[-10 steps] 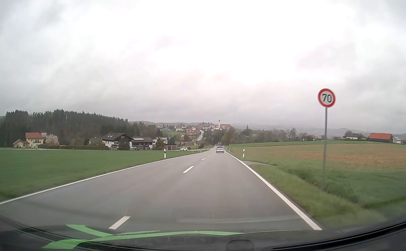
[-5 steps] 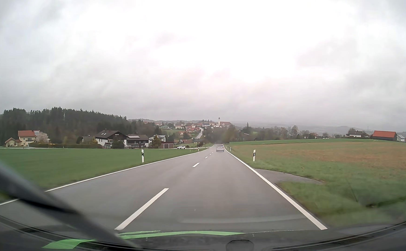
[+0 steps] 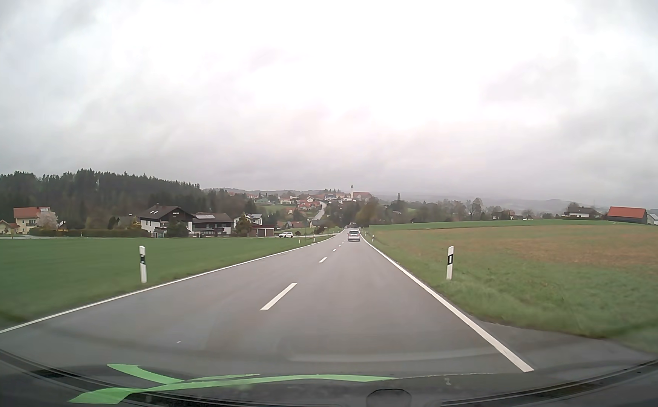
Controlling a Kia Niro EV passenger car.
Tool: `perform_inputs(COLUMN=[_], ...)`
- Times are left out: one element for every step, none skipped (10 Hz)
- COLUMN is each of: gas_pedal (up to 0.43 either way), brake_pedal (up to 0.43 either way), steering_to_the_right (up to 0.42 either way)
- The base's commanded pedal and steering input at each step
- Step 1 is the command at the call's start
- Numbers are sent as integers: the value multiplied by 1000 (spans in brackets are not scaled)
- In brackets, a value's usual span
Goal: Follow the waypoints while adhering to traffic rules and regulations
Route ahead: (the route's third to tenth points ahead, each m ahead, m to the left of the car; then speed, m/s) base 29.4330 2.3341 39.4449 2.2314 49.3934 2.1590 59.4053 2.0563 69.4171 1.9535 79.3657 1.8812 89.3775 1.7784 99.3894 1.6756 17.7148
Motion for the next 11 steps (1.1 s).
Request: perform_inputs(gas_pedal=[67, 110, 118, 118, 118, 118, 98, 8, 0, 0, 0], brake_pedal=[0, 0, 0, 0, 0, 0, 0, 0, 0, 0, 0], steering_to_the_right=[4, 4, 3, 1, 0, 0, -1, 0, 0, 0, 0])
